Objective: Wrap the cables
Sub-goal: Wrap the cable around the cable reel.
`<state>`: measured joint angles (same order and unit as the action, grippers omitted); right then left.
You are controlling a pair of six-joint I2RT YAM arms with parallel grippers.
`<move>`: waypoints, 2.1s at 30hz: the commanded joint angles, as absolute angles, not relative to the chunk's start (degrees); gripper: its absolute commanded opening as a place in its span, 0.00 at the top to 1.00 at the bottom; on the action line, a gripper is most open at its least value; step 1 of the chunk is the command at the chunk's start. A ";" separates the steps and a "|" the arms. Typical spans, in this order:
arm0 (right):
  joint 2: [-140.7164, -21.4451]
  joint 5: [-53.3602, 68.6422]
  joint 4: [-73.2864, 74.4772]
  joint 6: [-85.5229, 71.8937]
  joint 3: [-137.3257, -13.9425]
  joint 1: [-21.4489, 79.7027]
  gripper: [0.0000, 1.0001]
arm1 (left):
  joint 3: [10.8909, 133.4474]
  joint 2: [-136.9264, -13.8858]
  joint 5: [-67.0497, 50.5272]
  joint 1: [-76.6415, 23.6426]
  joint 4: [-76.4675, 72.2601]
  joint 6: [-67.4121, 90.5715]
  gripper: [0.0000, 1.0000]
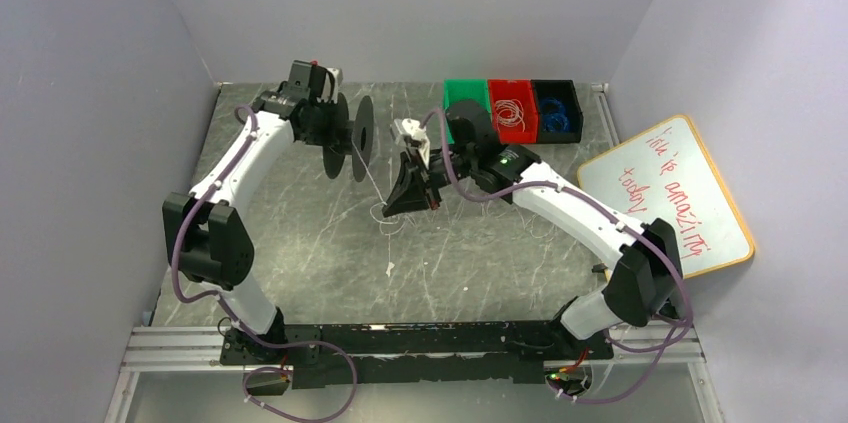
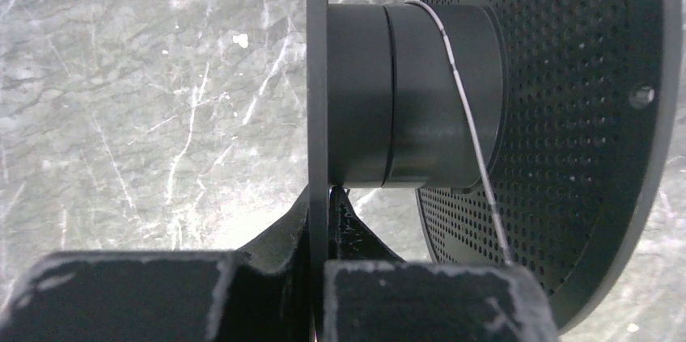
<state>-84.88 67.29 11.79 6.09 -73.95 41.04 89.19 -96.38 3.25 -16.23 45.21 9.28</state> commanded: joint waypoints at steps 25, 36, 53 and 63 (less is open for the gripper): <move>-89.06 60.66 21.92 27.63 -68.82 48.75 1.00 | 96.35 -89.87 -31.39 -1.09 37.41 20.78 0.98; -87.94 61.38 7.60 17.66 -62.24 43.72 1.00 | 93.94 -82.76 -45.96 4.77 33.26 23.73 0.98; -92.34 57.74 -5.43 5.63 -59.63 38.55 0.99 | 95.15 -77.82 -60.93 5.03 27.26 28.28 0.98; -95.65 62.65 -10.04 -1.99 -59.19 33.64 1.00 | 98.00 -76.04 -63.04 5.01 28.37 28.86 0.98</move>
